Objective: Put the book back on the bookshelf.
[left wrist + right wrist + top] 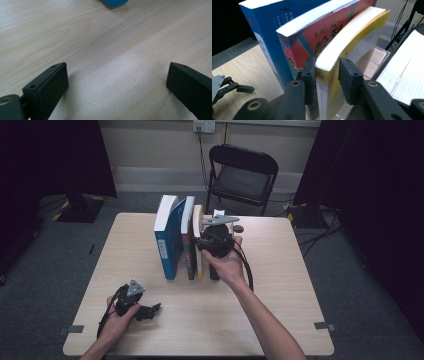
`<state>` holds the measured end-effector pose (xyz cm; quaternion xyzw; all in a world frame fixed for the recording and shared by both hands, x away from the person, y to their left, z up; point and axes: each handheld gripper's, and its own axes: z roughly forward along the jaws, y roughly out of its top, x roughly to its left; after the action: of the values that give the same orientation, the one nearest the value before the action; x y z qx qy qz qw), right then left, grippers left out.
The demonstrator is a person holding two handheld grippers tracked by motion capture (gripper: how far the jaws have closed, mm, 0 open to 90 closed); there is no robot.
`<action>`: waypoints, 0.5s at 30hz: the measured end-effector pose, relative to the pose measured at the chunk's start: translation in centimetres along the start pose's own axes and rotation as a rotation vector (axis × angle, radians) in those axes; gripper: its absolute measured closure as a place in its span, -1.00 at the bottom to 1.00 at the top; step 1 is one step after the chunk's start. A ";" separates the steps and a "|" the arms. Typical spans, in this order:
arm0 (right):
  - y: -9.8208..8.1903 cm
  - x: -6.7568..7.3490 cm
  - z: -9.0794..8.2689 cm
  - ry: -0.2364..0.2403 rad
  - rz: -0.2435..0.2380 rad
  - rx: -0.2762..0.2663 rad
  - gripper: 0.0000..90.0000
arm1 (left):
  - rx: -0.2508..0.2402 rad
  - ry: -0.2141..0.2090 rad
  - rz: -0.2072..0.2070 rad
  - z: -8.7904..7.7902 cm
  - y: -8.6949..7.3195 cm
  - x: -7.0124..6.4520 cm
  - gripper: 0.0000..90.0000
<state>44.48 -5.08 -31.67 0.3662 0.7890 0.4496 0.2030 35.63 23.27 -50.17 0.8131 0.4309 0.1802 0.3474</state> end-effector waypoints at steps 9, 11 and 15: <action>-0.4 -0.2 -0.4 0.028 0.041 -0.063 0.03 | 0.001 0.000 0.001 0.0 0.0 0.0 -0.91; -0.5 -0.2 -0.4 0.035 0.052 -0.066 0.02 | 0.000 0.000 0.000 0.0 0.0 0.0 -0.91; -0.5 -0.2 -0.4 0.035 0.052 -0.069 -0.02 | 0.001 0.000 0.001 0.0 0.0 0.0 -0.91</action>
<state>44.17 -5.67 -31.87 0.3713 0.7667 0.4879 0.1901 35.63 23.27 -50.17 0.8133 0.4308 0.1802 0.3470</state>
